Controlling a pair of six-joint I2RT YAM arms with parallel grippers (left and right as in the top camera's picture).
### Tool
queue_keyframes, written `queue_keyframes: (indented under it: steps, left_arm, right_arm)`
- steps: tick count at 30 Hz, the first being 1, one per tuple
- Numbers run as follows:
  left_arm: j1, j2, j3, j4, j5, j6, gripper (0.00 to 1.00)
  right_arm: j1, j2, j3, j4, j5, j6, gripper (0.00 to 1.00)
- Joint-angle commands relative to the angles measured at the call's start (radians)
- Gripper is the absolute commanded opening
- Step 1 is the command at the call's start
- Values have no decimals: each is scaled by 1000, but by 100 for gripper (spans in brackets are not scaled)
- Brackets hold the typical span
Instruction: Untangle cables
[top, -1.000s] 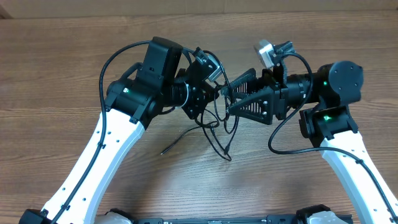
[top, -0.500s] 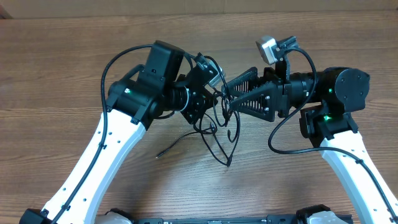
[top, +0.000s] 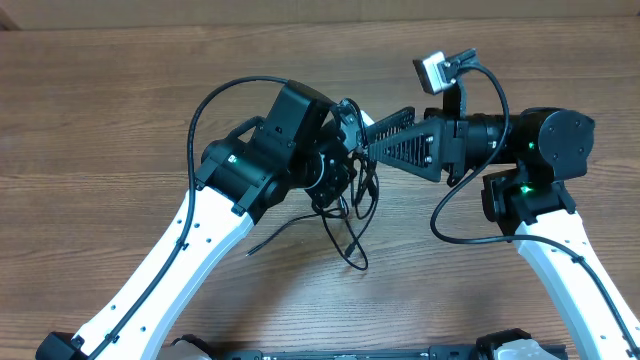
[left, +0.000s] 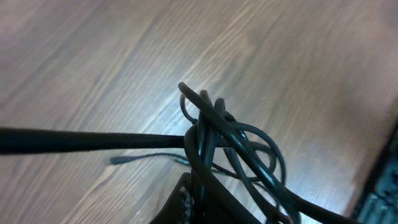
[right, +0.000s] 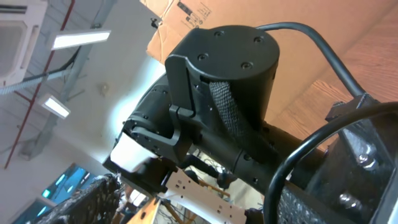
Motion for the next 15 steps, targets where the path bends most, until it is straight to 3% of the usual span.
queue_keyframes:
  steps: [1,12,15]
  left_arm:
    - [-3,2,8,12,-127,6,4]
    - [-3,2,8,-4,-291,34,4]
    - [-2,2,8,-27,-329,73,4]
  right_arm:
    - [2,-4,12,37,41,57,76]
    - [-1,-4,12,67,64,90,76]
    - [-11,-4,12,67,64,90,71]
